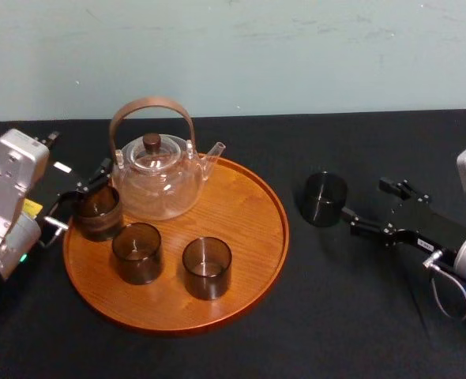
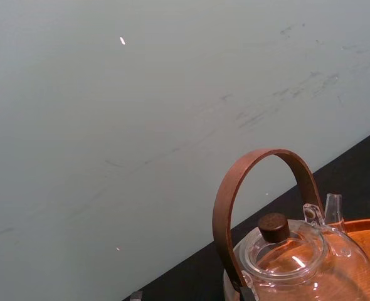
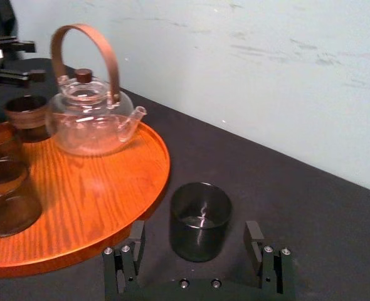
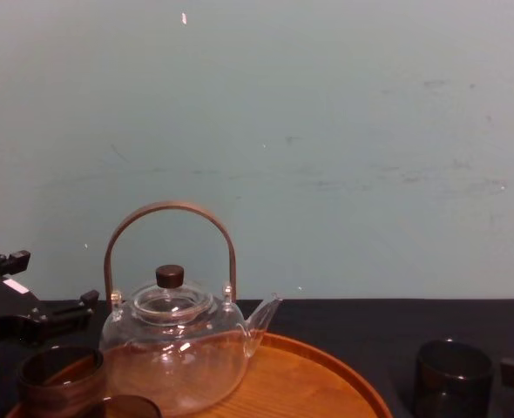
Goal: Pick up the glass from the table and place it on the tray.
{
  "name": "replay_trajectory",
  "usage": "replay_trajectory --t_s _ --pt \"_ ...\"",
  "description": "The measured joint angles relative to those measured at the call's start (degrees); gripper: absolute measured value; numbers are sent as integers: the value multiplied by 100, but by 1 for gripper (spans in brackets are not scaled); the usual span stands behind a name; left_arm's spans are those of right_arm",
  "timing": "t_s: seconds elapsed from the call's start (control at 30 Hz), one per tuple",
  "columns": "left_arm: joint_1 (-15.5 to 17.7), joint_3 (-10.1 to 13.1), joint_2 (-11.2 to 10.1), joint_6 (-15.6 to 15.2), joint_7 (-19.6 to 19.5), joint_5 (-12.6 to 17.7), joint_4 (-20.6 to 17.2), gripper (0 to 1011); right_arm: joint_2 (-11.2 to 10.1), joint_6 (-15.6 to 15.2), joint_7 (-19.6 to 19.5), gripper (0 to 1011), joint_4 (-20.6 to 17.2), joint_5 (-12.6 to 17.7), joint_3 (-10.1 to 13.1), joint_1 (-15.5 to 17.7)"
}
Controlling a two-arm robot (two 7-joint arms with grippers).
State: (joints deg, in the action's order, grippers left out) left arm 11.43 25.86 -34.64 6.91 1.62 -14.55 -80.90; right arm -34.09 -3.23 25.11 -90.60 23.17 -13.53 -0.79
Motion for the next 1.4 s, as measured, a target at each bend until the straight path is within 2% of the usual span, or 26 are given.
replay_trajectory --t_s 0.2,0.53,0.87,1.4 --pt "0 0 0 0 0 0 0 1001 131 -279 1 1002 249 87 -54 -255" --pt "0 0 0 0 0 0 0 1001 378 -667 2 1002 829 53 -370 -835" --pt "0 0 0 0 0 0 0 1001 485 -697 6 1002 1109 -120 -578 -1103" --pt "0 0 0 0 0 0 0 1001 679 -681 11 1002 1462 -336 -742 -1441"
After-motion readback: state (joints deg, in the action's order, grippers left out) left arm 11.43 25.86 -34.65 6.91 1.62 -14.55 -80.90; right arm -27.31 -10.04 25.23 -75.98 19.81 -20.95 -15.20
